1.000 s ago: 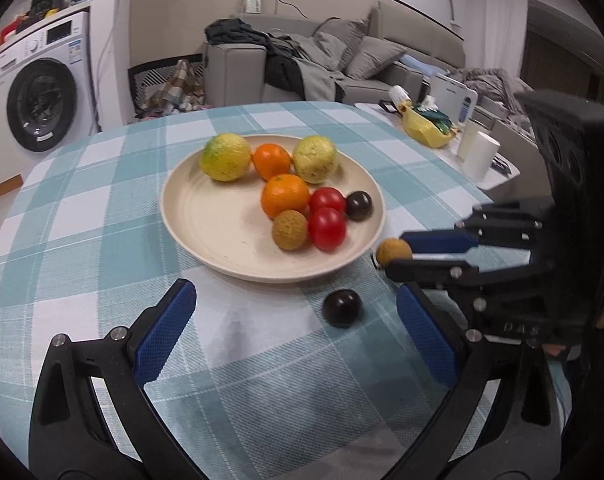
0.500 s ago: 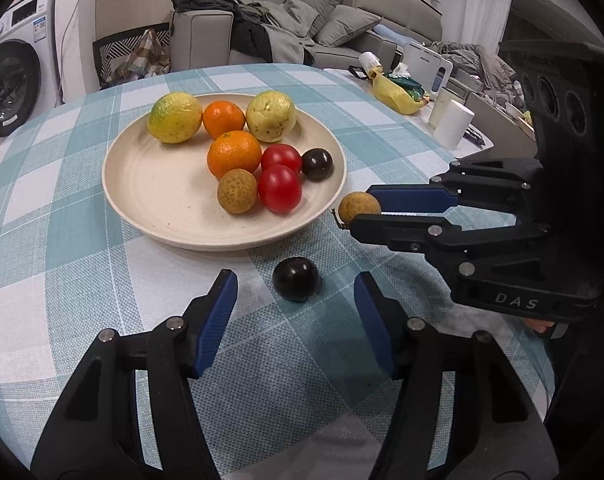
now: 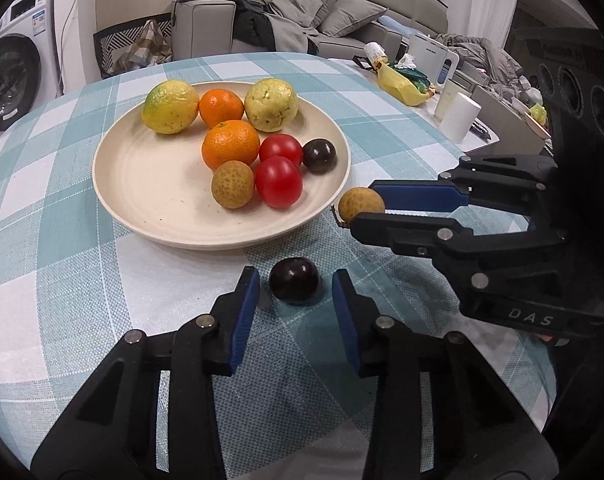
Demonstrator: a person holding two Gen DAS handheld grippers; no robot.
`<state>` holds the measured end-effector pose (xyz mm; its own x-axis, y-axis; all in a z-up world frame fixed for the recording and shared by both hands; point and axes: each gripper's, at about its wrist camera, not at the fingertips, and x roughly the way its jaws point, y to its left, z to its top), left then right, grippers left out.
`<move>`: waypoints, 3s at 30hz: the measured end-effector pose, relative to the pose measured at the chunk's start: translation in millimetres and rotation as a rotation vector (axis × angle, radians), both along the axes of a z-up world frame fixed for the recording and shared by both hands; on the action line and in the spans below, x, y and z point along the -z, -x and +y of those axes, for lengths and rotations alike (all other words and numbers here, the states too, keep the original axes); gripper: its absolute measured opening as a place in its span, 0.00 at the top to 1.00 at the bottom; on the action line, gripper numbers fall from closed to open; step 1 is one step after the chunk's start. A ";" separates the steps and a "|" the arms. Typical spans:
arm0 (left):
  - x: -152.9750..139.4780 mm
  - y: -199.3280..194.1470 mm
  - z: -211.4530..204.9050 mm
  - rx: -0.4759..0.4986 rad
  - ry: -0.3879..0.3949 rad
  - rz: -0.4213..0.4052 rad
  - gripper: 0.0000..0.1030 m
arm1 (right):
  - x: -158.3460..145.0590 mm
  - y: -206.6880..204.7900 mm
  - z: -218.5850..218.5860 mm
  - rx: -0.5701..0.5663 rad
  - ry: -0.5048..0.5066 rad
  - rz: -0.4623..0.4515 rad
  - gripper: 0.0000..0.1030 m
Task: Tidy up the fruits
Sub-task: 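Grasp the brown fruit with the right tool while the left tool grasps the dark plum, then carry the plum and brown fruit over the plate and lower them, then open both tools to release the plum and brown fruit onto the plate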
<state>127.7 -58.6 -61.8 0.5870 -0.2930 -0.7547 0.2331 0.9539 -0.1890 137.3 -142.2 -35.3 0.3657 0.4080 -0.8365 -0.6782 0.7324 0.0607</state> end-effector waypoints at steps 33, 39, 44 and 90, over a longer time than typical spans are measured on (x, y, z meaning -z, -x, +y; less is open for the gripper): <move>-37.1 17.6 41.1 -0.115 0.098 -0.181 0.78 | -13.6 -10.6 -12.3 0.106 -0.122 -0.052 0.76; -41.1 18.8 52.8 -0.175 0.098 -0.215 0.78 | -12.7 -16.0 -14.6 0.168 -0.158 -0.068 0.76; -43.4 17.7 61.2 -0.226 0.088 -0.242 0.78 | -12.2 -17.6 -15.3 0.190 -0.180 -0.074 0.76; -41.7 2.8 69.7 -0.372 -0.029 -0.290 0.27 | -2.3 -24.9 -18.3 0.231 -0.157 -0.042 0.50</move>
